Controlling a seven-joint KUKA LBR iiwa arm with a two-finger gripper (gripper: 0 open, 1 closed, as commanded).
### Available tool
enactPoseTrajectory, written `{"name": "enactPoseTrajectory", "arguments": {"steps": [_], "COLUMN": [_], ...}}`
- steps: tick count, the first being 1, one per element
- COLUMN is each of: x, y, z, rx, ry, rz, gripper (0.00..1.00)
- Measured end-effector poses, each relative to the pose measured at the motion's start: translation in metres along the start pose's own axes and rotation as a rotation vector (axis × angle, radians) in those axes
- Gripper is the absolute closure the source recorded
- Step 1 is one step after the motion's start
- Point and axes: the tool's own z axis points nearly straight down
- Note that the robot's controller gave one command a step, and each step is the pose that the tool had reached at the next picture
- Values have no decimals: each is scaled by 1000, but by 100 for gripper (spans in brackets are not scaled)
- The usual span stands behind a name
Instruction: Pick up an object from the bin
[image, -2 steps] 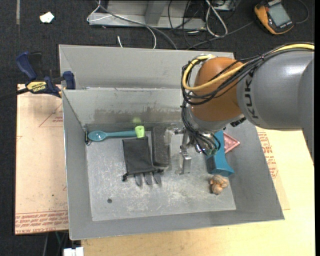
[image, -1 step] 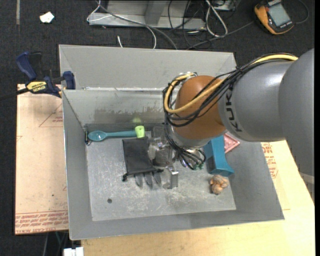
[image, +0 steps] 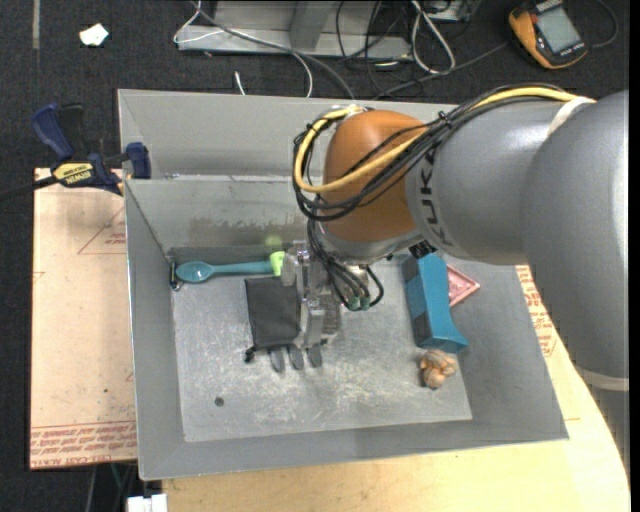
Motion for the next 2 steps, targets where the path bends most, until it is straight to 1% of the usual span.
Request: {"name": "enactPoseTrajectory", "arguments": {"steps": [1, 2], "x": [-3, -7], "y": [-7, 5], "z": [62, 67], "rx": [-4, -6], "ry": [5, -14], "rz": [-154, -19], "gripper": [0, 100]}}
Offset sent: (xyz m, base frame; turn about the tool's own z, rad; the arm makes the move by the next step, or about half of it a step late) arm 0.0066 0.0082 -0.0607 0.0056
